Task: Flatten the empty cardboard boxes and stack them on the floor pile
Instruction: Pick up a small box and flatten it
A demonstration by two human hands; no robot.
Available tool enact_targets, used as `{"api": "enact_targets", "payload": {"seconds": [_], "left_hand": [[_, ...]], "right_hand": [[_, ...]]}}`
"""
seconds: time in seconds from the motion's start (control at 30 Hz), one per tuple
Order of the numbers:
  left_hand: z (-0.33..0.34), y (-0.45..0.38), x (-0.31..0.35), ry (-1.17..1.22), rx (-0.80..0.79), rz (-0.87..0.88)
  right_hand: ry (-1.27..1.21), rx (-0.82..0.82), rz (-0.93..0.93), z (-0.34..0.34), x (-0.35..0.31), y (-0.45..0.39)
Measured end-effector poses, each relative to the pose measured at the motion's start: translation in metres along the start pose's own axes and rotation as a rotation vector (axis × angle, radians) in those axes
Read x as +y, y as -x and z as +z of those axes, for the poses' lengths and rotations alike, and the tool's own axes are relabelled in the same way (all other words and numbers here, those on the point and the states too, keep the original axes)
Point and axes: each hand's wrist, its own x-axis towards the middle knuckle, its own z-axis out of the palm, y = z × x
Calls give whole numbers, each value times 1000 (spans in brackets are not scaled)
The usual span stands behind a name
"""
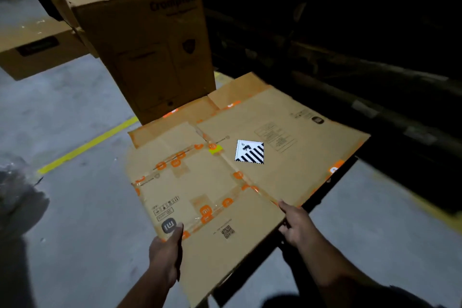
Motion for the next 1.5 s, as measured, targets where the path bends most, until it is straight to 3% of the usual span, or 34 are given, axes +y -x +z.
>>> {"api": "enact_targets", "payload": {"seconds": [0.33, 0.47, 0.7, 0.83, 1.03, 1.33, 1.5], "left_hand": [[23, -61, 39, 35, 33, 180], [21, -99, 60, -37, 41, 161], [20, -109, 49, -405, -136, 203], [39, -81, 42, -578, -235, 328], [65, -33, 43, -607, -295, 468], [92, 84, 64, -566, -375, 665], [103, 175, 51, -433, -520, 585]], "right_hand": [[51, -36, -238, 55, -9, -39], [197, -118, -142, 81, -23, -60], [422, -162, -17, 85, -8, -60], [630, -150, 25, 79, -9, -43], [843, -52, -260, 68, -19, -5], [776, 0, -540, 9, -47, 116], [697, 52, -589, -41, -59, 200]]}}
